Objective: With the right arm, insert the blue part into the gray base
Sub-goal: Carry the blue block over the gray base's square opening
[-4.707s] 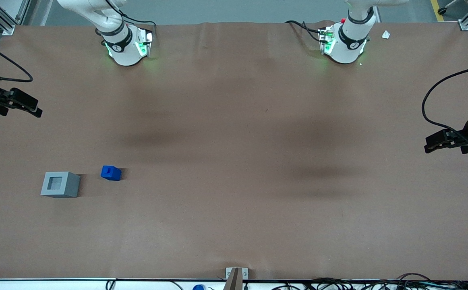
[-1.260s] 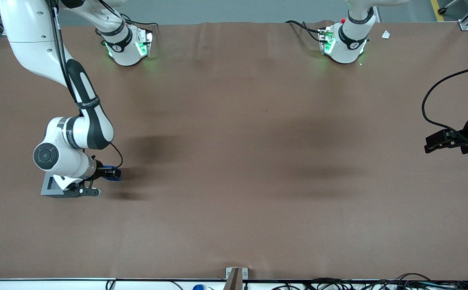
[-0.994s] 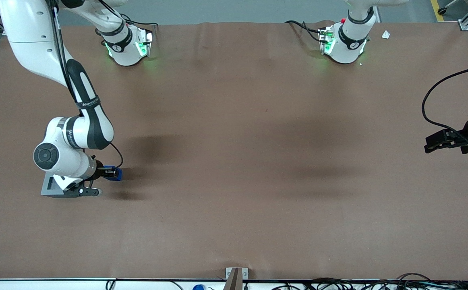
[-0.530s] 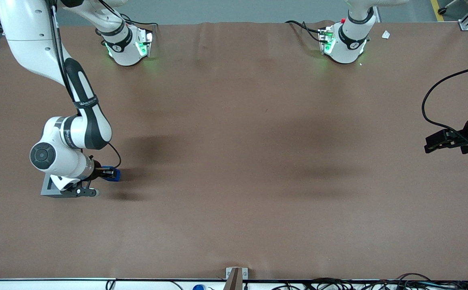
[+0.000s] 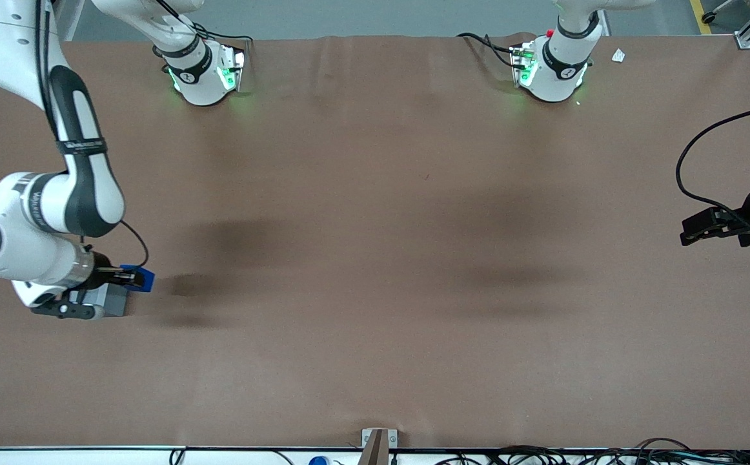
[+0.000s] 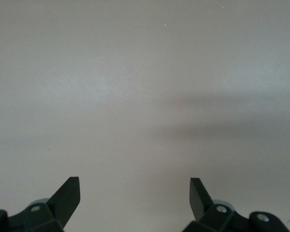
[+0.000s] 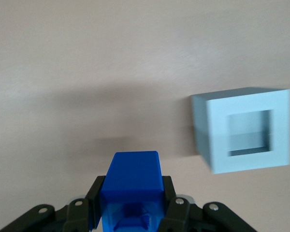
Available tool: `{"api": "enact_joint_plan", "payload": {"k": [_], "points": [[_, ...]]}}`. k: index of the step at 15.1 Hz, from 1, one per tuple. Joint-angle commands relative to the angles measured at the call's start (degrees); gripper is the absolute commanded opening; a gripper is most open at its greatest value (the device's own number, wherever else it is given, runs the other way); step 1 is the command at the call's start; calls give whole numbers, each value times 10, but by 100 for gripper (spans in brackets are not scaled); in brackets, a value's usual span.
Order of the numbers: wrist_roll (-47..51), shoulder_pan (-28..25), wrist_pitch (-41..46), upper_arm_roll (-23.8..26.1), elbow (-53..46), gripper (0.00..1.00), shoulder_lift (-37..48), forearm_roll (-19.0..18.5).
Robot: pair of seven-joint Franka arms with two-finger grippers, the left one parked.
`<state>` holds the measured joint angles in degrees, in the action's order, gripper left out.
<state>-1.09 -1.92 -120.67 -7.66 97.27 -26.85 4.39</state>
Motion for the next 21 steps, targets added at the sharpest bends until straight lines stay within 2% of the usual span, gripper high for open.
{"api": "enact_joint_plan", "payload": {"k": [1, 12, 21], "points": [[-35, 28, 6, 7, -8, 3, 5, 2], [-113, 87, 3, 7, -57, 3, -15, -24], [-127, 96, -1, 7, -60, 3, -42, -24]]}}
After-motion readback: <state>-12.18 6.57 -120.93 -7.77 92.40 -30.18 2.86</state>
